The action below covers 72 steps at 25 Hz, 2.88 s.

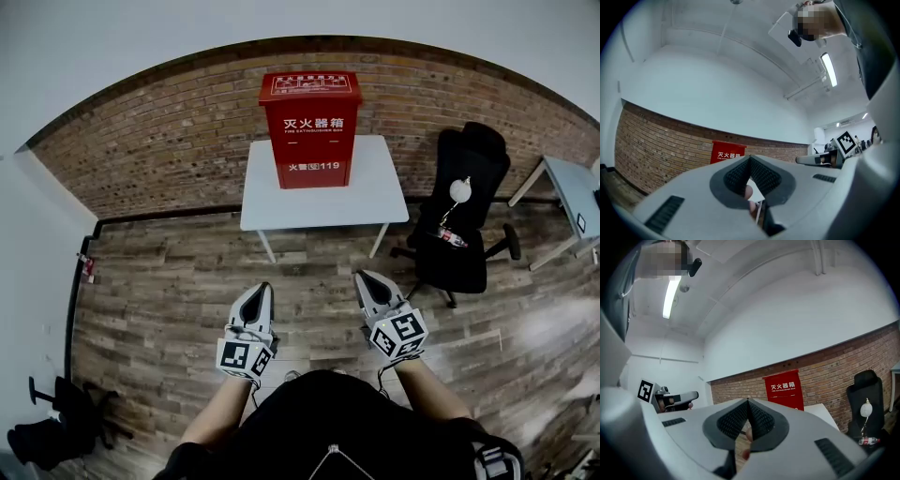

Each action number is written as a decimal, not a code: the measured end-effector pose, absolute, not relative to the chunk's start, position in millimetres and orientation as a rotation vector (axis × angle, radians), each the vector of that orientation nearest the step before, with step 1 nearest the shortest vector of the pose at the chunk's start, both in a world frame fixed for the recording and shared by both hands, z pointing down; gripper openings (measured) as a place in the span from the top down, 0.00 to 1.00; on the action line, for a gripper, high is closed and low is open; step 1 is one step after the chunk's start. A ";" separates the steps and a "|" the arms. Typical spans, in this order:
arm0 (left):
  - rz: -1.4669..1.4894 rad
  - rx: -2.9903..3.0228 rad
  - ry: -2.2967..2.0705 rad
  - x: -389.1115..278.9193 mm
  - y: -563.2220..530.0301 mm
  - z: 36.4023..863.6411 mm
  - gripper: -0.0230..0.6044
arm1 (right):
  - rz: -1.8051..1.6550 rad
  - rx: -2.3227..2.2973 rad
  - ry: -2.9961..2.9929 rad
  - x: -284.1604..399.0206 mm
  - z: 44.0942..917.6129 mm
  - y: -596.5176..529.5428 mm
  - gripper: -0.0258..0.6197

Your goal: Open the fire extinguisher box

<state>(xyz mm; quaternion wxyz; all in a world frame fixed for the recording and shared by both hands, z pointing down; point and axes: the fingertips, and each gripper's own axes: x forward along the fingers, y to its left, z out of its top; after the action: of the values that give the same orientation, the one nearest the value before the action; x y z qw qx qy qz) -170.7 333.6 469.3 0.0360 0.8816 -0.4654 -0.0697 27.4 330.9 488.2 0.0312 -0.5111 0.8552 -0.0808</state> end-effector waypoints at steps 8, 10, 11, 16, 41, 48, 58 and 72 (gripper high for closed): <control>-0.224 2.683 -1.467 -142.2 327.0 470.2 0.89 | -0.287 -1.539 2.626 57.3 491.4 321.1 0.94; -0.227 2.678 -1.482 -134.0 327.0 470.8 0.89 | -0.298 -1.533 2.630 66.1 494.2 319.8 0.94; -0.230 2.673 -1.491 -130.4 327.6 471.0 0.89 | -0.305 -1.531 2.635 69.9 496.1 319.5 0.94; -0.252 2.643 -1.523 -118.1 328.1 472.4 0.89 | -0.330 -1.497 2.674 77.7 506.7 311.9 0.94; -0.305 2.676 -1.398 -161.6 96.4 461.1 0.89 | -0.305 -1.604 2.516 48.5 479.3 106.8 0.94; -0.296 2.704 -1.325 -180.5 37.4 458.3 0.89 | -0.282 -1.658 2.490 35.4 470.5 58.5 0.94; -0.280 2.691 -1.313 -166.8 -27.6 468.5 0.89 | -0.297 -1.677 2.502 58.8 483.4 -12.6 0.94; -0.286 2.696 -1.446 -92.4 -186.4 447.7 0.89 | -0.147 -1.502 2.660 103.6 452.6 -188.5 0.94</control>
<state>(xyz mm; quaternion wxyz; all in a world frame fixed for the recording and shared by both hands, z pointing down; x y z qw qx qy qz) -92.4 -186.4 447.7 0.0345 0.8768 -0.4704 -0.0929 103.6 -188.5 452.6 0.0419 -0.4907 0.8690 -0.0480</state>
